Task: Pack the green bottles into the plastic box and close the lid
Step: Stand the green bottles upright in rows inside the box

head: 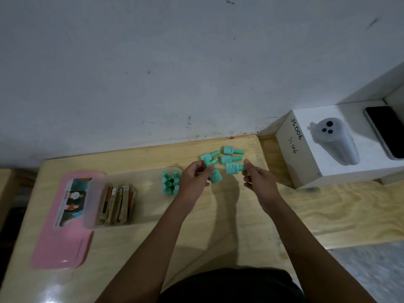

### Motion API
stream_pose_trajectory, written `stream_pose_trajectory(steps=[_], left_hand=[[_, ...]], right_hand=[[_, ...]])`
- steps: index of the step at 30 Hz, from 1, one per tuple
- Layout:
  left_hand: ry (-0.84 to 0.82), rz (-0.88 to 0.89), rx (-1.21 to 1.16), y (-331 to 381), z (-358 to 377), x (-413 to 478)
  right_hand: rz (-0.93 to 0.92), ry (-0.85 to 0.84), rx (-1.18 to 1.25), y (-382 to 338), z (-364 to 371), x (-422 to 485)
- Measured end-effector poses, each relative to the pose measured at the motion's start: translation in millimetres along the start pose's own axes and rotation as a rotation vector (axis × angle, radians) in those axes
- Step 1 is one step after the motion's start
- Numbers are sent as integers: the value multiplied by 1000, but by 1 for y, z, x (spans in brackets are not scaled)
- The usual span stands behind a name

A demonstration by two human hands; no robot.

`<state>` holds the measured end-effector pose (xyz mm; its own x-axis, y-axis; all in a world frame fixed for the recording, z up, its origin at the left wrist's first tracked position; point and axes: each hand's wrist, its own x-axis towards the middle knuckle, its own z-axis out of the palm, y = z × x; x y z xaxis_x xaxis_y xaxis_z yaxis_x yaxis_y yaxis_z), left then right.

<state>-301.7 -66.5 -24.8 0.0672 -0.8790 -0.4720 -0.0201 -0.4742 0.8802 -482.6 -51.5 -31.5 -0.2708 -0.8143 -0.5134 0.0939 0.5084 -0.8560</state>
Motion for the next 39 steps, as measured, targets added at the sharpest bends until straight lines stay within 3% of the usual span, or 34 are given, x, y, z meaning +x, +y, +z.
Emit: stream_pose_trajectory(steps=[10,16,30,39], left_hand=[[195,335,194,-6,-86,-39],[236,322,270,-17,-127,-51],[134,289,447,-37,-162,-48],[47,308,488,-56,-168,-32]], right_hand=[[-332,-123,-382,-1,50,-45],[-449,-99,-632,16,91,-60],[-798,76,-1172,38,141,-64],[-775,229,-1196,64,154,-63]])
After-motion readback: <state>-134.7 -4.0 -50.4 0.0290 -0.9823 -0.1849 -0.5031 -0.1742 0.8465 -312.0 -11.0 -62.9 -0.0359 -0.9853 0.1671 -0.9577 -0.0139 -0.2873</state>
